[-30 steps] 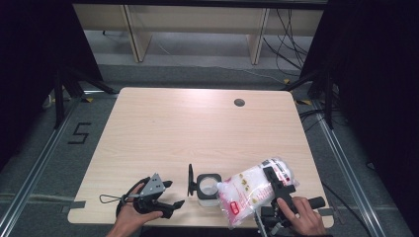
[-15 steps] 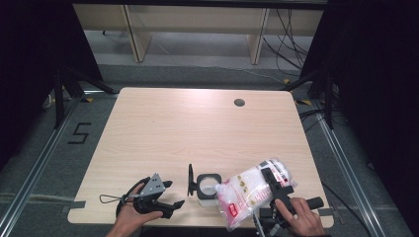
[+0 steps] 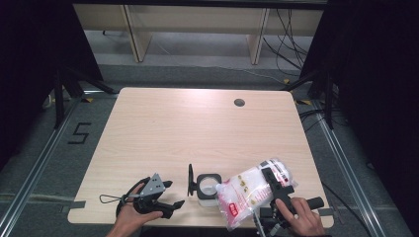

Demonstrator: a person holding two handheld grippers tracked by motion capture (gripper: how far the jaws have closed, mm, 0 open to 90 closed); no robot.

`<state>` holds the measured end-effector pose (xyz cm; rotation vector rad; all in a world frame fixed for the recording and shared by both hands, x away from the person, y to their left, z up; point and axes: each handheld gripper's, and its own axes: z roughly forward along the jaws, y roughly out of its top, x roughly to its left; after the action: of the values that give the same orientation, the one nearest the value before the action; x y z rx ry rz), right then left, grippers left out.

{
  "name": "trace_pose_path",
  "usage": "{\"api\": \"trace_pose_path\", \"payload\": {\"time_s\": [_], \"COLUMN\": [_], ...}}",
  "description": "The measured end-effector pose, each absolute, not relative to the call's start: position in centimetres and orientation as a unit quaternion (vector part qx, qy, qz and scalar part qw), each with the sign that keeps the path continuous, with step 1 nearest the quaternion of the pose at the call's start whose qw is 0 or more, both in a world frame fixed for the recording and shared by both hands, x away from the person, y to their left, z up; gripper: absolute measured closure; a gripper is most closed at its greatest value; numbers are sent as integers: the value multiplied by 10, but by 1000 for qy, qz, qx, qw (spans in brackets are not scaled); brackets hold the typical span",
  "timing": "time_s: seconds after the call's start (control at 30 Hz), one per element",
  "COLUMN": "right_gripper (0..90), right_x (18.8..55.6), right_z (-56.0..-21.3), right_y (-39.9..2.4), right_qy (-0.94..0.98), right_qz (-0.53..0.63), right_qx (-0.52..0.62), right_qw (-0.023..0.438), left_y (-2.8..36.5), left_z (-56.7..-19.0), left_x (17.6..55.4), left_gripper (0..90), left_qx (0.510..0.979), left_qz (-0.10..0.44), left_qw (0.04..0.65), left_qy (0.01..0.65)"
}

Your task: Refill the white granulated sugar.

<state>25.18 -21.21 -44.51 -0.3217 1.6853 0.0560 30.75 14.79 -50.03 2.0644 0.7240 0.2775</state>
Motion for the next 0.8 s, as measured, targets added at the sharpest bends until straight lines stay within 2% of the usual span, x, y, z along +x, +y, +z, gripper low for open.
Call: {"api": "trace_pose_path", "payload": {"time_s": [0.8], "right_gripper": [407], "right_x": [249], "right_z": [-443], "right_y": [-211], "right_qy": [748], "right_qz": [-1], "right_qx": [-143], "right_qw": [648], "left_y": [147], "left_z": [-500], "left_x": [307], "left_gripper": [213], "left_qx": [833], "left_qz": [108], "left_qw": [454], "left_qy": [298]}}
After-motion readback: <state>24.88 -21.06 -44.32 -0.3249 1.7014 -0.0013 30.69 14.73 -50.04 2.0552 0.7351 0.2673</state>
